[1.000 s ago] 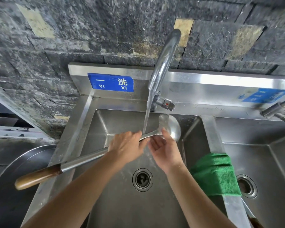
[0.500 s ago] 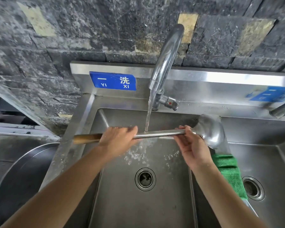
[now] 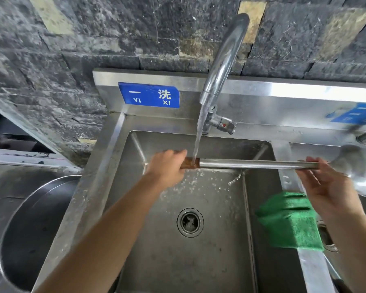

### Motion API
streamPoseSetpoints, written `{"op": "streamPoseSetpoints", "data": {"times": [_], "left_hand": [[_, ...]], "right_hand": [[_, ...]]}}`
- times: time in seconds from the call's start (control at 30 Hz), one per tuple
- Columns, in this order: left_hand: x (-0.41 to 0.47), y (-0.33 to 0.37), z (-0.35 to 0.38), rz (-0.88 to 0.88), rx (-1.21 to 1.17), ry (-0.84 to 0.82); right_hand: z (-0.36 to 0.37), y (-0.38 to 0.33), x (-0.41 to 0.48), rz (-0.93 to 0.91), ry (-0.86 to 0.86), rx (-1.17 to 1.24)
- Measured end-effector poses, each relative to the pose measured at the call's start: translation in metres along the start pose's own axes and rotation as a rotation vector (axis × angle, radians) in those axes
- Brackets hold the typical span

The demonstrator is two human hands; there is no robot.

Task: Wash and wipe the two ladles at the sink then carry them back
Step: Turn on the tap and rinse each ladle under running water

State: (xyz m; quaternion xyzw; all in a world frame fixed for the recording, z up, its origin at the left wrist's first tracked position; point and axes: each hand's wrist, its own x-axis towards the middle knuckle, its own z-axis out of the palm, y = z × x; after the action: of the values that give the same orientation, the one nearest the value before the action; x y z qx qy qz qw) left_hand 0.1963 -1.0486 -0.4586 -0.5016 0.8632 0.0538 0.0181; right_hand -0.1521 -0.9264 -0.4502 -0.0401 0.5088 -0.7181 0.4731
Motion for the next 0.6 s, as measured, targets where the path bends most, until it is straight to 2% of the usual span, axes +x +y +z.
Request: {"op": "streamPoseSetpoints", "data": {"times": [0.2,0.27,0.37,0.43,0.47,0.5,0.6], "left_hand": [[0.032,0.051,-0.002,0.072,0.056,0.051],[0.035,0.058,-0.002,0.094,0.067,0.051],[0.033,0.058,-0.001,0.117,0.054,0.046],[0.027,0.053,-0.001,0.122,0.038,0.052],[0.024,0.049,-0.002,0.114,0.043,0.049],[0.021,0.045,-0.003,0.103,0.056,0.043],[0.012,0.03,-0.005,0.073,0.096,0.022]], "right_hand": [[-0.017,-0.002,0.005,0.008,0.082,0.09],[-0.017,0.005,0.004,0.038,0.081,0.197],[-0.008,0.023,-0.002,0.198,-0.004,0.4],[0.008,0.045,-0.005,0.254,-0.054,0.379],[0.018,0.06,-0.008,0.161,-0.051,0.292],[0.03,0.071,-0.016,0.151,-0.042,0.268],[0.067,0.104,-0.034,0.213,-0.048,0.171]]}}
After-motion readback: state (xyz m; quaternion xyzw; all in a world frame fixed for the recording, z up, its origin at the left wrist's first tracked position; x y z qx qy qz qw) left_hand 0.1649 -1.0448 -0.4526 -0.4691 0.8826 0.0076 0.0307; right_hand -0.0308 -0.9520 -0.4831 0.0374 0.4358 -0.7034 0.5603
